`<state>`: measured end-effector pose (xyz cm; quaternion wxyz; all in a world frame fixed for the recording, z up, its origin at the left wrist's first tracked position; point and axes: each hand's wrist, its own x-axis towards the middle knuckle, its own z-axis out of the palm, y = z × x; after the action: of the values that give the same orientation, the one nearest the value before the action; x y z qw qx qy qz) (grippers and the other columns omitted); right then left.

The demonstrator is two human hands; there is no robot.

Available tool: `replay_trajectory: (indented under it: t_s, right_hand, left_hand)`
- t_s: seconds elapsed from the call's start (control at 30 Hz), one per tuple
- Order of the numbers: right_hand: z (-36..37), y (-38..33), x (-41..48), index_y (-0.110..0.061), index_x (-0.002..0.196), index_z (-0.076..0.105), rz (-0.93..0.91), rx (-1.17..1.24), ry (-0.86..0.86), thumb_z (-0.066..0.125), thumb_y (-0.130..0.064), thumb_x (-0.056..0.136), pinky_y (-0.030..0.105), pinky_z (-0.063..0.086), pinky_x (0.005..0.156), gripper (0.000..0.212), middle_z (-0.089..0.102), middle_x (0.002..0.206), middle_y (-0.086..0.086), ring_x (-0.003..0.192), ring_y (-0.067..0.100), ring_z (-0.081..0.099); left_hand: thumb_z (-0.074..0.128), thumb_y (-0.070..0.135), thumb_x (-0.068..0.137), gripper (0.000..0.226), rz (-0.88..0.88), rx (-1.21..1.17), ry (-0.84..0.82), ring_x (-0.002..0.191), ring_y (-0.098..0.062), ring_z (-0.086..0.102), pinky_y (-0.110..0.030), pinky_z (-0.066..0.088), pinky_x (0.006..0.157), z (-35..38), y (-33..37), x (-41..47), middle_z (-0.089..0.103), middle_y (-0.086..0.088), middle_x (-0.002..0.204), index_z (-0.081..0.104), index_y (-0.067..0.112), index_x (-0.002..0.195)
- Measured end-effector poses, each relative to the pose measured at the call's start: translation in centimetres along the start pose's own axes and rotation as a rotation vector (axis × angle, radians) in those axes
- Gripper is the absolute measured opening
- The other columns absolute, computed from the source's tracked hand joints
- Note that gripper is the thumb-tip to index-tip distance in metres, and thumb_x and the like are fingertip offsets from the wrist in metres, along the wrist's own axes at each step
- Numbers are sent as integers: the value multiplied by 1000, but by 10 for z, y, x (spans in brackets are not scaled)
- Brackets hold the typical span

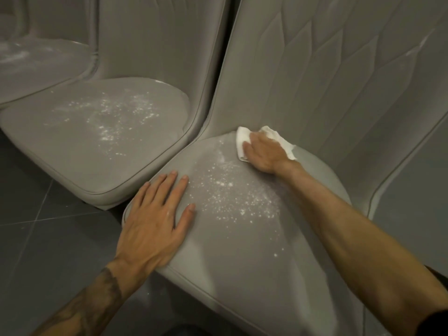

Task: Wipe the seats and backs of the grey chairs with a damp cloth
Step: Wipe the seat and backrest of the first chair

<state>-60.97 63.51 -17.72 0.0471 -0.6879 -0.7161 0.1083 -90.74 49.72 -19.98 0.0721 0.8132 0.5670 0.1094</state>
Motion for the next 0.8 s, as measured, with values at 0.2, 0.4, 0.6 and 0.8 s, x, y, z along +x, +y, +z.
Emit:
replay_trajectory:
  t_s: [0.2,0.4,0.6,0.8]
  right_hand:
    - [-26,68,-43,-10,147,46,-86,34,-73,32,-33,113,31,26,115,44,47,151,13,140,32,44]
    - [-1,38,-88,-21,164,23,-34,67,-108,25,-46,112,31,9,127,58,20,172,1,159,22,20]
    - [-16,56,-85,-17,149,41,60,82,-71,30,-50,109,40,34,119,53,44,158,6,142,29,47]
    - [-7,33,-85,-7,156,32,71,33,24,31,-41,111,48,36,115,56,43,157,20,138,42,47]
  left_hand:
    - [14,63,104,75,12,2,2,161,-21,23,-46,14,133,0,0,0,26,-3,173,24,23,167]
    - [14,63,104,75,5,-2,10,160,-21,24,-48,17,133,-1,0,-1,28,-4,172,24,23,167]
    - [11,65,101,79,2,11,-1,161,-21,22,-46,12,134,-2,1,-1,26,-4,173,22,23,167]
    - [15,61,103,76,14,26,24,159,-25,28,-50,19,132,-3,2,-1,31,-7,171,28,20,166]
